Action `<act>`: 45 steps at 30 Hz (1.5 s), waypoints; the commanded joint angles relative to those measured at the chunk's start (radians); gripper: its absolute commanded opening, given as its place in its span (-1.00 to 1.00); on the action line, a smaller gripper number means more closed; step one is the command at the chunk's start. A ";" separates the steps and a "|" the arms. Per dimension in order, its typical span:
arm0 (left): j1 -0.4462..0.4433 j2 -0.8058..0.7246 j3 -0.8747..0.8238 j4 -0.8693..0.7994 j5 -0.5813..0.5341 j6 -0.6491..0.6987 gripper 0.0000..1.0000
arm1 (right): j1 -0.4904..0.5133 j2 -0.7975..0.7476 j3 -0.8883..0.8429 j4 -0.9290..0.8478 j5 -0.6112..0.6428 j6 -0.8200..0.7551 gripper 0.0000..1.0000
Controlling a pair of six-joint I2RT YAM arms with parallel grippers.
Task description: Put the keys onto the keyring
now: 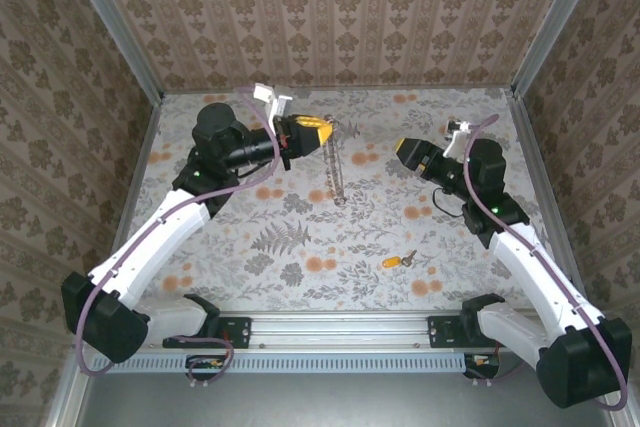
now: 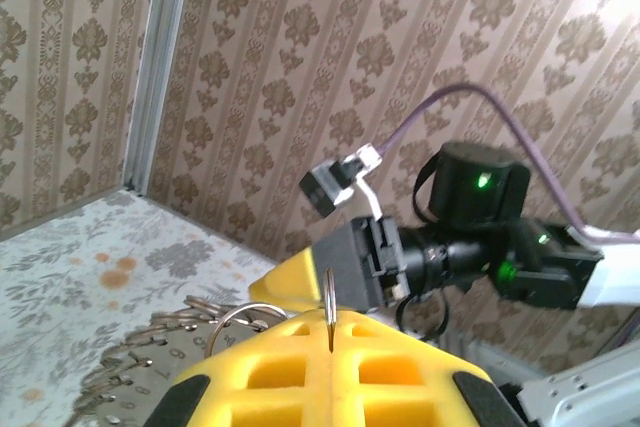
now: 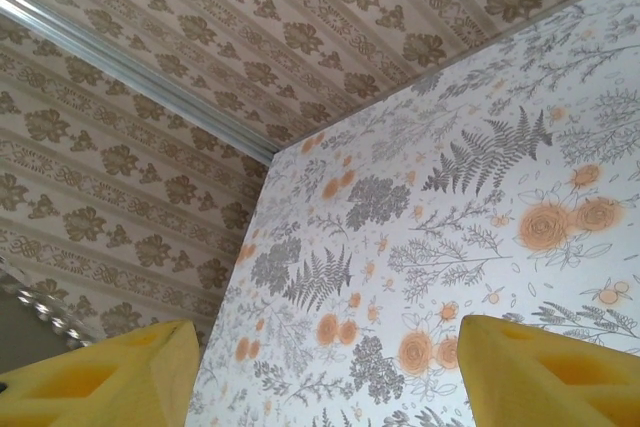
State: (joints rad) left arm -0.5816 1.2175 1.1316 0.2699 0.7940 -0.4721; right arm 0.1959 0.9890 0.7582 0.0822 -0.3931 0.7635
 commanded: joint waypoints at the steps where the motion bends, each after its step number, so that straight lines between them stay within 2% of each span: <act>1: 0.000 -0.039 -0.021 0.147 0.019 -0.163 -1.00 | -0.005 0.005 -0.015 0.060 -0.043 0.015 0.40; 11: -0.006 -0.082 -0.061 0.235 -0.020 -0.274 -1.00 | -0.005 0.034 -0.034 0.104 -0.078 0.011 0.41; 17: -0.007 -0.078 -0.045 0.206 -0.015 -0.249 -1.00 | -0.005 0.048 -0.016 0.137 -0.109 0.010 0.41; 21: -0.007 -0.069 -0.026 0.111 0.001 -0.167 -1.00 | -0.004 0.059 0.027 0.167 -0.158 0.003 0.40; 27: -0.006 -0.036 0.059 -0.142 0.060 0.045 -1.00 | -0.005 0.094 0.117 0.265 -0.293 0.006 0.38; 37: 0.006 0.061 0.237 -0.520 0.185 0.333 -1.00 | 0.013 0.171 0.200 0.536 -0.507 0.062 0.14; 42: 0.019 0.113 0.288 -0.586 0.255 0.380 -1.00 | 0.071 0.197 0.245 0.525 -0.557 0.031 0.00; 45: 0.026 0.132 0.302 -0.602 0.276 0.400 -1.00 | 0.105 0.195 0.275 0.462 -0.583 -0.026 -0.09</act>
State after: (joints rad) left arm -0.5659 1.3422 1.3891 -0.2874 0.9974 -0.1406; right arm 0.2768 1.1885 0.9787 0.5472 -0.9073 0.7937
